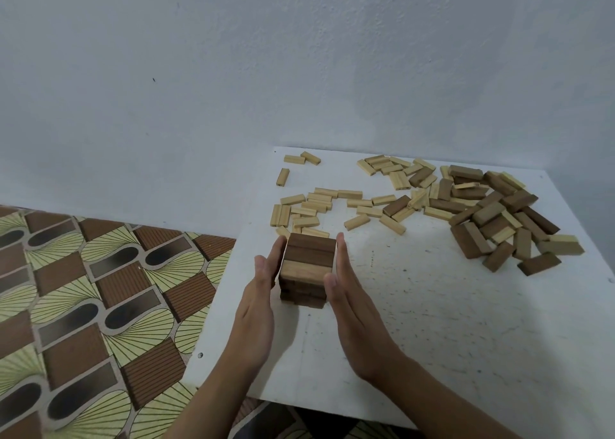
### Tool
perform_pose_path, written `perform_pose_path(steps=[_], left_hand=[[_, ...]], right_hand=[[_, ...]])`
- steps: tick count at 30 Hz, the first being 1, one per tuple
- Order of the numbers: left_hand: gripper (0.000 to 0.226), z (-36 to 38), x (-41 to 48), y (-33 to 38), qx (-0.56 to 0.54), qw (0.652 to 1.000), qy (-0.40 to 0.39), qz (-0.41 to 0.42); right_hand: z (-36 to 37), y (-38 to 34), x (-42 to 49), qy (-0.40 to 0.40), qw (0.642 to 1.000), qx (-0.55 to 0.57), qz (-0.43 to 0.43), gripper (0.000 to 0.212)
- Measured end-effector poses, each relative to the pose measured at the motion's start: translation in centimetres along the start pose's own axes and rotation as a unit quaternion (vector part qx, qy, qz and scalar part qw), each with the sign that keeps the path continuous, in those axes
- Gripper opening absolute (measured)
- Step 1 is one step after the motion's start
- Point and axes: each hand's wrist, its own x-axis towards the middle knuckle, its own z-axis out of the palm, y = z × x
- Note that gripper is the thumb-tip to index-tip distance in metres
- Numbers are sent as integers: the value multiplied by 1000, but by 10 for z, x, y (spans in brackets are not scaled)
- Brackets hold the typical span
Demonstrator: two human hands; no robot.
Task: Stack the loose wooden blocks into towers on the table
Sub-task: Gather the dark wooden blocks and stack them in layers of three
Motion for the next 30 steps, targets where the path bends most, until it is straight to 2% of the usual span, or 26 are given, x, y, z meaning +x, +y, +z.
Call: perform_pose_path(steps=[22,30], left_hand=[[52,-3,1,-1,9,999,-38,30],[43,-3,1,1,-17,997,-39,58]], right_hand=[[9,2,2,2,1000,-5,4,67],[7,6,1,12,1000,-8,-10,64]])
